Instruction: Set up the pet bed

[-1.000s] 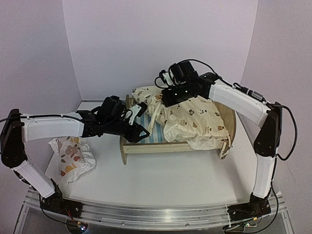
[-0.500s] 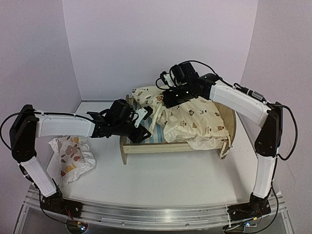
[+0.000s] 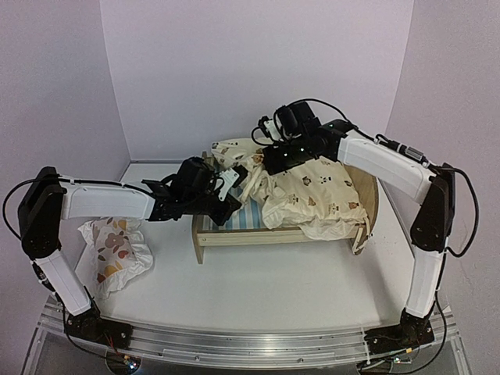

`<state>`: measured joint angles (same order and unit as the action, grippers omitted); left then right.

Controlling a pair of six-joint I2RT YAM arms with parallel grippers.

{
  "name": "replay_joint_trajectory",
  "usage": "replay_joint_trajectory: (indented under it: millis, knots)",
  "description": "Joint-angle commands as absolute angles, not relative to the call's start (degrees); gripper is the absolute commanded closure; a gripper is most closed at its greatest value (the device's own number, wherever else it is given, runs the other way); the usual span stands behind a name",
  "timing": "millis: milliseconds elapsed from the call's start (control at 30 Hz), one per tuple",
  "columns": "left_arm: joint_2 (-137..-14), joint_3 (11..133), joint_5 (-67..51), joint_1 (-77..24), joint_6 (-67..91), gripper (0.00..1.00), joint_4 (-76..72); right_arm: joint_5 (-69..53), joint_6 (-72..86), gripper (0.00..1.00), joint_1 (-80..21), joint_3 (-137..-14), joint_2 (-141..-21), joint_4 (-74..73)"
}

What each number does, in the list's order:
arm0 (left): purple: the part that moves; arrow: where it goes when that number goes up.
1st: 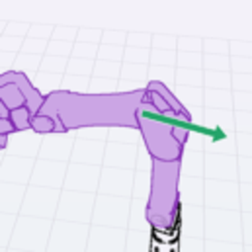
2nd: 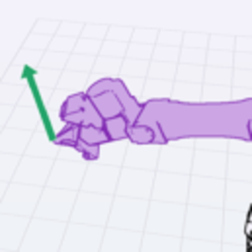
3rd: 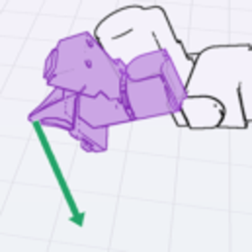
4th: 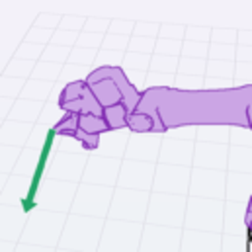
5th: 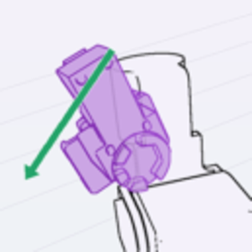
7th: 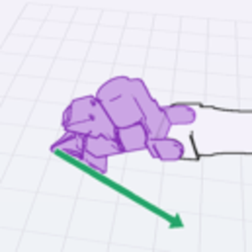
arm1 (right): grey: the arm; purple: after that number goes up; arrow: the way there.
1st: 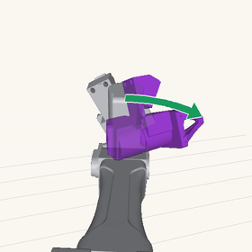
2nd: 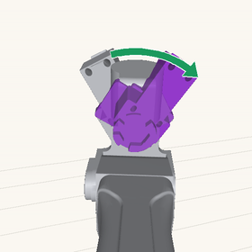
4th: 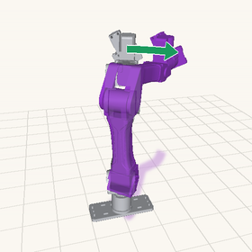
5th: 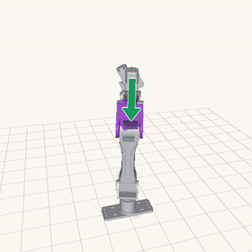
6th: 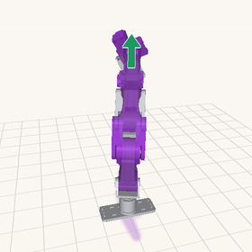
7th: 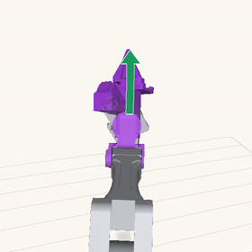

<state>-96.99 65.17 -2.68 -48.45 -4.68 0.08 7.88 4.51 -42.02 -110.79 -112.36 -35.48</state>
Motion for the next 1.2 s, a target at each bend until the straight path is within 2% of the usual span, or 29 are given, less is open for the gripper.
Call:
replay_joint_trajectory:
  millis: [0, 367, 767, 800, 900, 967, 1167]
  knots:
    - [-94.76, 69.29, 0.84, -48.37, -4.14, 1.00, 2.72, 8.47, 4.12, 1.00, -41.13, -110.34, -107.79, -34.91]
    - [-86.19, 75.86, 4.22, -48.43, -0.20, 1.00, 18.66, -6.38, 8.43, 1.00, -41.13, -111.95, -103.89, -35.82]
    - [-74.26, 75.51, -12.75, -48.43, 5.04, 1.00, 28.48, -22.41, 14.96, 0.98, -41.13, -109.91, -98.29, -40.43]
    - [-73.45, 74.96, -14.28, -48.44, 4.92, 0.98, 28.70, -23.26, 15.49, 0.98, -41.13, -109.34, -98.14, -40.65]
    - [-71.79, 72.61, -13.81, -48.43, 5.50, 0.82, 29.14, -23.61, 16.13, 0.98, -41.13, -108.02, -97.79, -41.64]
    - [-71.65, 71.34, -11.45, -48.45, 6.09, 0.77, 29.74, -23.27, 16.46, 0.98, -41.14, -107.44, -97.57, -42.15]
    - [-72.38, 67.33, -9.74, -48.44, 6.87, 0.88, 26.44, -24.50, 17.67, 1.00, -41.17, -106.67, -98.15, -42.20]
